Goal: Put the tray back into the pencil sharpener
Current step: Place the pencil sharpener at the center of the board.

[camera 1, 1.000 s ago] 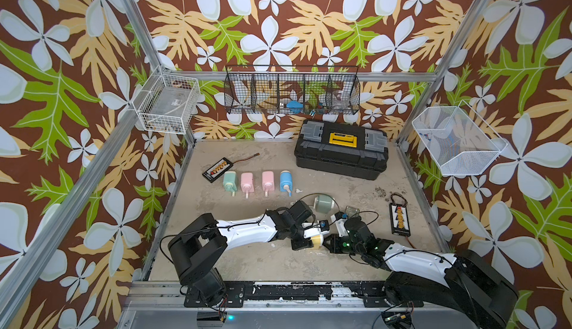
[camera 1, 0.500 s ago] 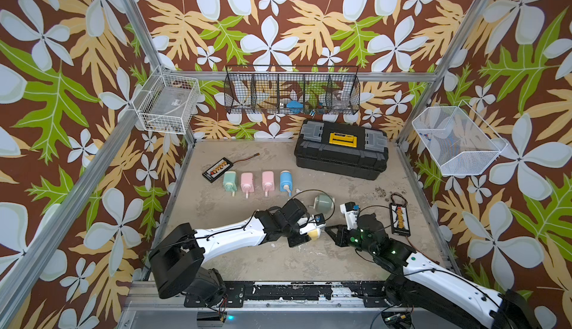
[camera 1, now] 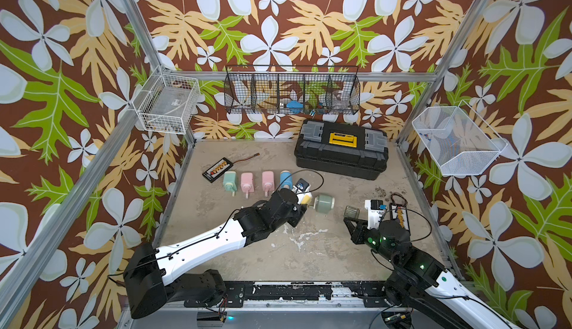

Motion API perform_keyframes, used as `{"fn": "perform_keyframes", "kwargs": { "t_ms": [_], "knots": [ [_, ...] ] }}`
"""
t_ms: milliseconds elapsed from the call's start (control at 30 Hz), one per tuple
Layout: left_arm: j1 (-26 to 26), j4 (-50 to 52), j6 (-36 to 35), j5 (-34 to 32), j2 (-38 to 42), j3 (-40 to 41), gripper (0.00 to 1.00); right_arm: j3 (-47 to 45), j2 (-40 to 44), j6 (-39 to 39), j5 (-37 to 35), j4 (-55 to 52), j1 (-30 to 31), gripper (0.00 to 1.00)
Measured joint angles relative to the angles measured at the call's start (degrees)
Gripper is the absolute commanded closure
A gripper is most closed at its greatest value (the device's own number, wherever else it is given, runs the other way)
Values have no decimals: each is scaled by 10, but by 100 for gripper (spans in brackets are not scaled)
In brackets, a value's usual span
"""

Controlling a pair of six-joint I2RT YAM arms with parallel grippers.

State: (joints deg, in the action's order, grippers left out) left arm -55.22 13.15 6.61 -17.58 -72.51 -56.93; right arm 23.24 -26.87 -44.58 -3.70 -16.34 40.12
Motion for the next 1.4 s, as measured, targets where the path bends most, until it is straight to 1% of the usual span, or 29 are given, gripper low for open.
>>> {"fn": "perform_keyframes", "kwargs": {
  "t_ms": [200, 300, 367, 467, 633, 700, 867, 1133, 1400],
  "knots": [
    [0, 13, 119, -75, -70, -58, 100, -1, 1, 0, -11, -10, 0, 84],
    [0, 48, 182, -118, -123, -108, 100, -1, 2, 0, -12, -14, 0, 84],
    [1, 64, 213, -133, -155, -145, 100, -1, 5, 0, -13, -17, 0, 83],
    [12, 77, 246, -132, -193, -184, 100, -1, 6, 0, -16, -24, 0, 83],
    [56, 100, 292, -102, -253, -234, 100, 0, 9, 0, -25, -33, 0, 83],
    [63, 105, 299, -101, -273, -249, 100, 0, 10, 0, -26, -33, 0, 83],
    [61, 108, 312, -91, -323, -279, 100, 0, 7, 1, -30, -33, 0, 83],
    [61, 141, 325, -106, -422, -355, 100, 3, -1, 7, -42, -48, 0, 83],
    [68, 196, 327, -126, -493, -426, 98, 3, 0, 11, -49, -55, 0, 82]
  ]
}}
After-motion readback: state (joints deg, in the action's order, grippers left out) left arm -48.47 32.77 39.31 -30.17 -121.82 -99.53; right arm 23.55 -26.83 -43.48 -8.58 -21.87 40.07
